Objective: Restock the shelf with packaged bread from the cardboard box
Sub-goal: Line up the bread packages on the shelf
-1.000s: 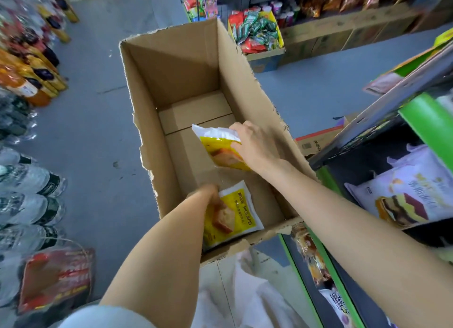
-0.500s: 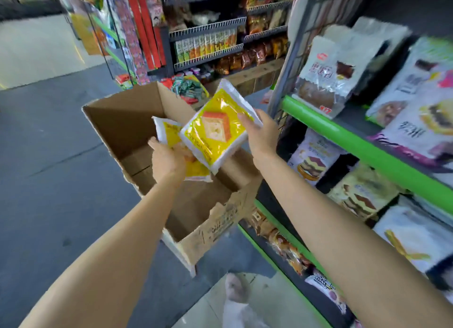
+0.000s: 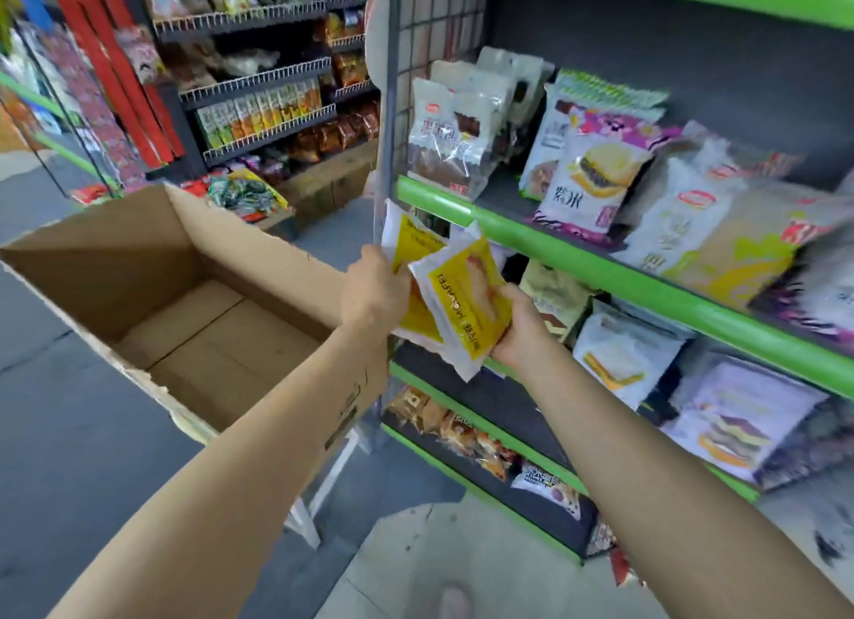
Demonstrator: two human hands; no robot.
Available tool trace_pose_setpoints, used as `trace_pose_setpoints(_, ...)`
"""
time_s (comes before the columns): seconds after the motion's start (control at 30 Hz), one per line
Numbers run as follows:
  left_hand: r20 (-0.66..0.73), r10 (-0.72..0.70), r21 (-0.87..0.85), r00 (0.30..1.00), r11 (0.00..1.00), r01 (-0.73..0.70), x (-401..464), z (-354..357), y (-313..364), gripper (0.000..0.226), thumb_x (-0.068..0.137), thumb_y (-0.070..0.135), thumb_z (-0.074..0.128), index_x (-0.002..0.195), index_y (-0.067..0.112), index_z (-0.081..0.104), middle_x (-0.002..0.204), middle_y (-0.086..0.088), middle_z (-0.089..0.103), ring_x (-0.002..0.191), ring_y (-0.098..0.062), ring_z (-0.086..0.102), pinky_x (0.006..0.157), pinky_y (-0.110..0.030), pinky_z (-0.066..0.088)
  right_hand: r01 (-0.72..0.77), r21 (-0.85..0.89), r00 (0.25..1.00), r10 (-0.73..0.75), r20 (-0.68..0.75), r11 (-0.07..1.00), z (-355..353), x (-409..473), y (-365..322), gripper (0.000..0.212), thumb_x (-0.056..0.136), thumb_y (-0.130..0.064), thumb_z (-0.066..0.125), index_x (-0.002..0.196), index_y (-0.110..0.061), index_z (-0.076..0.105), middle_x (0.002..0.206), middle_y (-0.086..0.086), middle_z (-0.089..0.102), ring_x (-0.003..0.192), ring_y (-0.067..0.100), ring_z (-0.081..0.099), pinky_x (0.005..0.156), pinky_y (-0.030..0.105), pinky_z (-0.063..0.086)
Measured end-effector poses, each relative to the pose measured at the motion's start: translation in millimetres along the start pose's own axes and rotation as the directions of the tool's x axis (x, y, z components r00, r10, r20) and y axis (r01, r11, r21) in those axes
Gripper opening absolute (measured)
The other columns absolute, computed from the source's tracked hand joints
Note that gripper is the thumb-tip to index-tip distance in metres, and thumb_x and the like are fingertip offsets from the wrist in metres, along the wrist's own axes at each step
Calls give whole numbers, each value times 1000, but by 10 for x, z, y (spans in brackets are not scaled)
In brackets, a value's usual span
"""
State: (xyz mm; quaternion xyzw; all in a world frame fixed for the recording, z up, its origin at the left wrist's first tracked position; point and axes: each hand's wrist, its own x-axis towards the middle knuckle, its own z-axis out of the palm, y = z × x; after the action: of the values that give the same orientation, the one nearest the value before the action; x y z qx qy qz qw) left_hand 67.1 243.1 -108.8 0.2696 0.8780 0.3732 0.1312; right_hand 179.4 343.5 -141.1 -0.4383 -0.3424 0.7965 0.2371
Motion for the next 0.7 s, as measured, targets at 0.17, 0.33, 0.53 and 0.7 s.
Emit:
trace_pose_setpoints(0.17,214,-81,-133,973,985,111,173,696,-146,36,98,16,47,129,1,37,116,-16,53,103,-33,53,73,-36,39,75,-171,898,-141,-418,982,-579,273,-25,34,87,-35,63,107,-7,62,113,13,65,87,31,65,93,51,50)
trace_pose_setpoints(0.33,247,-15,-344,969,934,103,708,1227,-212,16,96,5,47,103,17,38,84,2,50,75,-21,48,52,-26,34,184,-413,823,-370,-432,892,-871,573,-142,53,97,-44,43,141,-15,42,146,10,40,130,31,44,102,40,41)
trace_pose_setpoints(0.53,273,150,-402,950,915,-29,1313,1711,-283,34,97,12,50,129,6,40,121,-10,56,110,-25,54,85,-28,47,193,-547,802,-453,-391,814,-1030,925,-133,51,99,-42,35,141,-14,42,147,13,38,131,32,42,101,37,37)
trace_pose_setpoints(0.7,302,107,-174,947,983,-56,1673,1922,-528,42,91,30,53,131,19,42,126,-17,54,114,-38,54,93,-51,48,156,-572,794,-447,-412,805,-1059,1136,-93,56,98,-49,33,142,-14,40,148,14,36,132,33,40,109,41,34)
